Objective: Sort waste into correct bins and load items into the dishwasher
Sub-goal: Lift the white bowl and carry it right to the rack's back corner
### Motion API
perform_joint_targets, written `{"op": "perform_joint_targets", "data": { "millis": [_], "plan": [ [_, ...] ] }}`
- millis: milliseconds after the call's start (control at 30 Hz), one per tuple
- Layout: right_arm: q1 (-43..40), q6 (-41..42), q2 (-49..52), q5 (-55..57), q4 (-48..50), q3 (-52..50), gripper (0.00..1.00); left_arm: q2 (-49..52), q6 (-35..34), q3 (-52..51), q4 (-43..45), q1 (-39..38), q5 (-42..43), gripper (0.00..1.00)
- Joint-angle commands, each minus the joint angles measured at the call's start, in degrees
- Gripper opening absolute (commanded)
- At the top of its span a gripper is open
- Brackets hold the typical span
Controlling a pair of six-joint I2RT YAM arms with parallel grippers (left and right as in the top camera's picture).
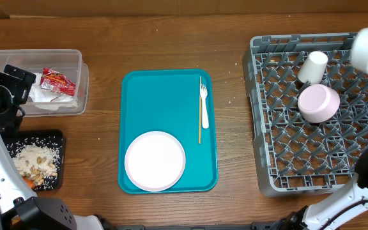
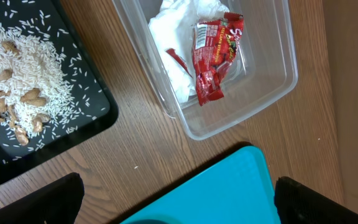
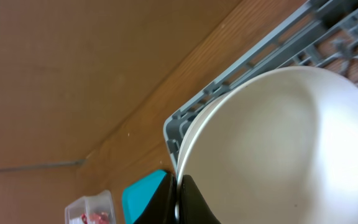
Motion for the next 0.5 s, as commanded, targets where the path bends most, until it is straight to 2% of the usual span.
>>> {"op": "perform_joint_targets", "data": {
  "millis": [0, 200, 467],
  "plan": [
    [-0.3, -4.0, -1.1, -3.1, 1.6, -1.7, 0.04, -0.3, 1.3, 0.5, 0.1, -0.1, 0.2, 1.00],
    [0.5, -3.3, -1.0, -5.4, 13.7, -12.7, 0.04, -0.3, 1.3, 0.5, 0.1, -0.1, 0.2, 1.00],
    [0.5, 4.4, -0.9, -14.5, 33.4, -26.4, 0.04, -0.3, 1.3, 0.5, 0.1, -0.1, 0.2, 1.00]
  ]
}}
